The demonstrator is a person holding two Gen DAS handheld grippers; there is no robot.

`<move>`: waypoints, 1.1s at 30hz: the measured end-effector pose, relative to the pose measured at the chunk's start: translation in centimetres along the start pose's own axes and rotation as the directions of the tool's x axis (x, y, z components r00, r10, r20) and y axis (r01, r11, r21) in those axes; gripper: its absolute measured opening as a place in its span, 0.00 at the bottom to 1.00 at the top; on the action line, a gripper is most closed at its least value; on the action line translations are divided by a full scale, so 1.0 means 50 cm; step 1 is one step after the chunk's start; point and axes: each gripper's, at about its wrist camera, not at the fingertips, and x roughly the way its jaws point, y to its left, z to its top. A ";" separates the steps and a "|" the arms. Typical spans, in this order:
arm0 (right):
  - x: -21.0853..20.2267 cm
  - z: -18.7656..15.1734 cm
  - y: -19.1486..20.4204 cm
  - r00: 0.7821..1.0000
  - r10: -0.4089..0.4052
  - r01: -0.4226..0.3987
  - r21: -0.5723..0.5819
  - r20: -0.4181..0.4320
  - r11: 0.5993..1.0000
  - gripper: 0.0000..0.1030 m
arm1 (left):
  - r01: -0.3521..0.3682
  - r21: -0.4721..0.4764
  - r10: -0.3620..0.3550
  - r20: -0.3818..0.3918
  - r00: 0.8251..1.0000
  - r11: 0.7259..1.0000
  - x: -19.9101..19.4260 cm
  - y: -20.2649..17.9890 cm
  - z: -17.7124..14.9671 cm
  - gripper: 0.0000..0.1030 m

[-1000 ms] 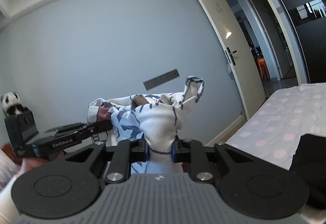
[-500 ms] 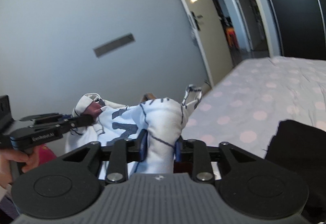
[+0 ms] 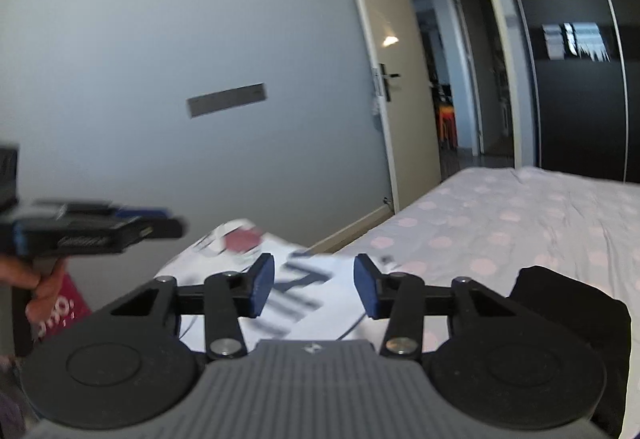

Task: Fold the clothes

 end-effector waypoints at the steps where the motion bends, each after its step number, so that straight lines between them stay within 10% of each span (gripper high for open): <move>1: -0.002 -0.011 0.017 1.000 -0.005 0.005 -0.017 0.003 1.000 0.38 | -0.002 -0.013 0.002 -0.013 1.000 1.000 0.012 0.003 -0.005 0.34; 22: 0.172 -0.086 -0.036 0.987 -0.080 0.084 0.021 -0.140 0.996 0.32 | -0.026 -0.239 0.004 -0.092 0.996 0.971 0.107 0.119 -0.105 0.44; 33: 0.021 -0.025 -0.003 0.994 -0.098 0.095 -0.075 -0.039 0.993 0.83 | -0.144 -0.142 0.134 -0.081 0.988 0.979 -0.026 0.023 -0.059 0.66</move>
